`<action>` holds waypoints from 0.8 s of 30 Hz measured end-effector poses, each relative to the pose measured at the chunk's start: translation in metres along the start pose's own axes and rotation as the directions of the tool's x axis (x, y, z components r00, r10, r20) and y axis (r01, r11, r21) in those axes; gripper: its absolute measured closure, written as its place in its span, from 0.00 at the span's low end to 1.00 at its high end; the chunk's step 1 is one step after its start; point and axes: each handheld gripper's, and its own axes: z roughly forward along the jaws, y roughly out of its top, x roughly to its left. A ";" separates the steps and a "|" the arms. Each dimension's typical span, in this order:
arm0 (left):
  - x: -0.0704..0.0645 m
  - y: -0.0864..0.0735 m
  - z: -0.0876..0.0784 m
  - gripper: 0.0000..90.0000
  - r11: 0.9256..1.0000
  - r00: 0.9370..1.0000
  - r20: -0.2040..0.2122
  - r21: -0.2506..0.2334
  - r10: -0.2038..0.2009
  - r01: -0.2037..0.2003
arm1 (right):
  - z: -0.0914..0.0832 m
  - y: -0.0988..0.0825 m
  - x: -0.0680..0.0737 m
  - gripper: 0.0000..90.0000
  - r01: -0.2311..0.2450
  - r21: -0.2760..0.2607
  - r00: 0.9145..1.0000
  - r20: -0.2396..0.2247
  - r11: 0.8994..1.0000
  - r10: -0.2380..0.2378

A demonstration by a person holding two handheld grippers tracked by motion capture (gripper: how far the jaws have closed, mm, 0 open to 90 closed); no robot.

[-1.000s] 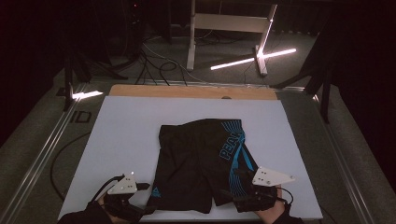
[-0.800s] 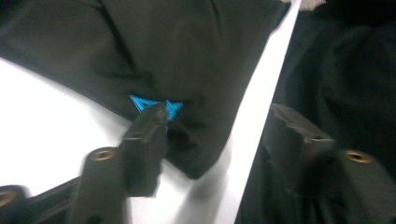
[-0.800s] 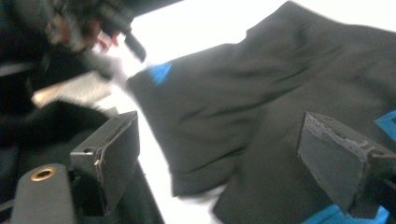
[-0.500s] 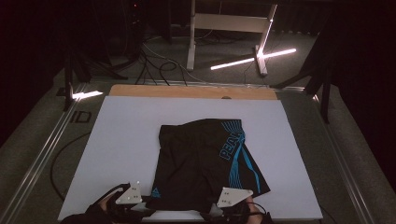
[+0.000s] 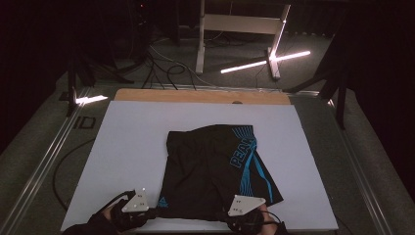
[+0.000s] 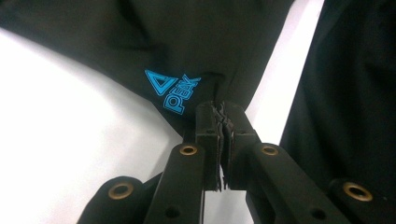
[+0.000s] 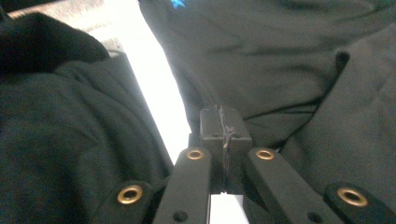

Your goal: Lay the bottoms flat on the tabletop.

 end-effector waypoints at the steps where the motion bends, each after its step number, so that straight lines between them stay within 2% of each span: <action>1: 0.001 0.001 -0.003 0.97 1.000 1.000 0.006 -0.008 -0.009 0.009 | -0.002 0.001 0.001 1.00 0.002 -0.007 1.000 0.000 1.000 -0.002; 3: 0.003 0.002 -0.009 0.97 0.997 0.998 0.027 -0.059 -0.048 0.049 | -0.007 0.001 0.003 1.00 0.014 -0.020 1.000 0.002 1.000 -0.014; 5: 0.004 0.003 -0.014 0.97 0.994 0.997 0.047 -0.083 -0.066 0.069 | -0.010 0.001 0.003 1.00 0.013 -0.027 1.000 -0.007 1.000 -0.014; 7: 0.008 0.003 -0.016 0.97 0.987 0.991 0.081 -0.109 -0.109 0.117 | -0.011 0.000 0.003 1.00 0.022 -0.025 1.000 -0.002 0.999 -0.023; 8: 0.009 0.002 -0.016 0.97 0.987 0.990 0.079 -0.109 -0.113 0.121 | -0.012 -0.001 0.003 1.00 0.015 -0.015 1.000 -0.003 1.000 -0.015; 9: 0.009 0.001 -0.015 0.97 0.988 0.991 0.065 -0.097 -0.114 0.120 | -0.011 -0.002 0.002 1.00 0.018 -0.010 1.000 -0.002 1.000 -0.018; 10: 0.008 0.000 -0.013 0.97 0.992 0.994 0.046 -0.079 -0.096 0.099 | -0.010 -0.004 0.001 1.00 0.016 -0.001 1.000 -0.004 1.000 -0.016; 13: 0.006 -0.003 -0.005 0.97 0.998 0.998 0.033 -0.031 -0.058 0.059 | -0.006 -0.006 0.001 1.00 0.005 0.024 1.000 -0.011 1.000 -0.005; 15: 0.006 -0.005 -0.002 0.96 0.999 0.999 0.034 -0.005 -0.034 0.034 | -0.002 -0.007 0.001 1.00 0.015 0.036 1.000 -0.027 0.999 -0.014; 21: 0.005 -0.009 0.004 0.95 1.000 0.998 0.069 0.022 -0.011 0.010 | 0.009 -0.011 0.003 1.00 0.017 0.106 0.998 -0.059 0.994 -0.011; 22: 0.005 -0.009 0.005 0.94 1.000 0.997 0.075 0.023 -0.009 0.007 | 0.010 -0.012 0.002 1.00 0.042 0.113 0.998 -0.057 0.993 -0.036; 24: 0.005 -0.010 0.006 0.90 1.000 0.996 0.090 0.021 0.000 -0.002 | 0.011 -0.013 0.004 1.00 0.023 0.117 0.998 -0.059 0.993 -0.017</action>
